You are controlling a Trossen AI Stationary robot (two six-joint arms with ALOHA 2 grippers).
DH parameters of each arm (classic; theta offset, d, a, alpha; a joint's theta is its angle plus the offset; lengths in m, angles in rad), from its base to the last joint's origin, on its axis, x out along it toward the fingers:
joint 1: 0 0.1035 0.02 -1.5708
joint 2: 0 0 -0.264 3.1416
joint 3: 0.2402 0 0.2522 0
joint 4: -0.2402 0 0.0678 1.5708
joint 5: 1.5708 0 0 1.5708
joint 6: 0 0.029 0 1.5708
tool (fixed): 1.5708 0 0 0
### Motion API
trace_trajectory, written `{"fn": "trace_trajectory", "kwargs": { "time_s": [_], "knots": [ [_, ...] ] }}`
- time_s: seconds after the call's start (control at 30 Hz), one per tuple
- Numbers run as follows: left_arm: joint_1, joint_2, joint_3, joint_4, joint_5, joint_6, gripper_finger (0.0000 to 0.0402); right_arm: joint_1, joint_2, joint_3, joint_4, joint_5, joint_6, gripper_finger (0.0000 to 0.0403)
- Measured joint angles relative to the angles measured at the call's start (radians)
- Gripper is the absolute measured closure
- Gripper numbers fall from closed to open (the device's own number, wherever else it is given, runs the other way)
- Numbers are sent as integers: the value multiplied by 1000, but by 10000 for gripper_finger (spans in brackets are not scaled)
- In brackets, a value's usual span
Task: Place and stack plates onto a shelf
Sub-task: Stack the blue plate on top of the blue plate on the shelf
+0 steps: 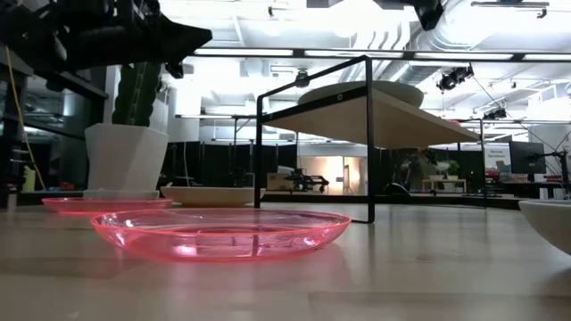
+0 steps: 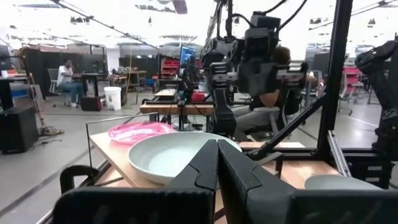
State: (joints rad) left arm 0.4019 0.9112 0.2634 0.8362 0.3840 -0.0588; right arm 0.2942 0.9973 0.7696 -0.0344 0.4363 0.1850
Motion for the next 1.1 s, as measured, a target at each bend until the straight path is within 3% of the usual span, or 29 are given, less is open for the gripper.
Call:
{"fn": "trace_trajectory", "kwargs": {
  "time_s": [0.4, 0.9, 1.1],
  "knots": [
    [0, 0, 0, 8, -5, 29, 401, 41, -11, 0, 63, -19, 44, 403],
    [-7, 0, 0, 28, 3, -16, 401, 41, -10, 0, -38, -51, 132, 403],
    [-28, 0, 0, 30, 5, 58, 401, 41, -10, 0, -37, -71, 158, 403]
  ]
}}
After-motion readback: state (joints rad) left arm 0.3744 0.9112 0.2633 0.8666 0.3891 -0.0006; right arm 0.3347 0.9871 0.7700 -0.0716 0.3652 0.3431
